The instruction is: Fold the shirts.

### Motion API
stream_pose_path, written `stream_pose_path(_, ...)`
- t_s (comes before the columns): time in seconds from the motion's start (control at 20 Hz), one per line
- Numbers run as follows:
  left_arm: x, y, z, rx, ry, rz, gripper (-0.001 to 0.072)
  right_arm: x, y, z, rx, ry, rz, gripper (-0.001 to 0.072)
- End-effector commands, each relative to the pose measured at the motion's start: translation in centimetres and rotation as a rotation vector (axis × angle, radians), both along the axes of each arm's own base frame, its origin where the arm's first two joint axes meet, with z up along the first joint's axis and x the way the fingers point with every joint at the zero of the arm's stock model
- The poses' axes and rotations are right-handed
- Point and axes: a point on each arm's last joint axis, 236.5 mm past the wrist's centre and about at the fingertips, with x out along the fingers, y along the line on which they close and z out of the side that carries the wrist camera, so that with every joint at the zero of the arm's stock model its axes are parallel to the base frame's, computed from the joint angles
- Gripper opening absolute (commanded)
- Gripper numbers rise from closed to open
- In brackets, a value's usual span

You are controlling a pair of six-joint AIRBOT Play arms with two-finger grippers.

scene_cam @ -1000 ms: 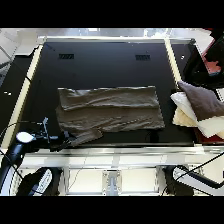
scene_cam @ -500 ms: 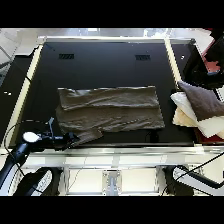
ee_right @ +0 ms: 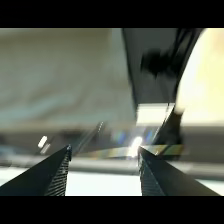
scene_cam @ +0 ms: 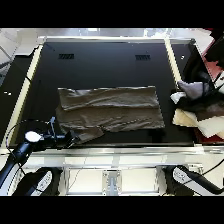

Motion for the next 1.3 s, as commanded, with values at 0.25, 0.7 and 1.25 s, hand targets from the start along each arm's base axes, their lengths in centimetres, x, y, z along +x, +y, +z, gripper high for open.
stream_pose_path(0.25, 0.4, -0.7, 0.6, -0.043, -0.002, 0.025, 0.0016, -5.0, 6.5, -10.9, 0.265, 0.058, -0.329, 0.0451)
stream_pose_path(0.7, 0.5, -0.7, 0.7, -0.046, -0.003, 0.028, 0.0016, -1.3, 3.2, -12.8, 0.211, -0.103, -0.566, 0.045)
stream_pose_path(1.25, 0.1, -0.9, 2.9, -0.04, -0.071, -0.036, 0.0013, -1.2, 4.3, -9.8, 0.216, -0.11, -0.394, 0.0015)
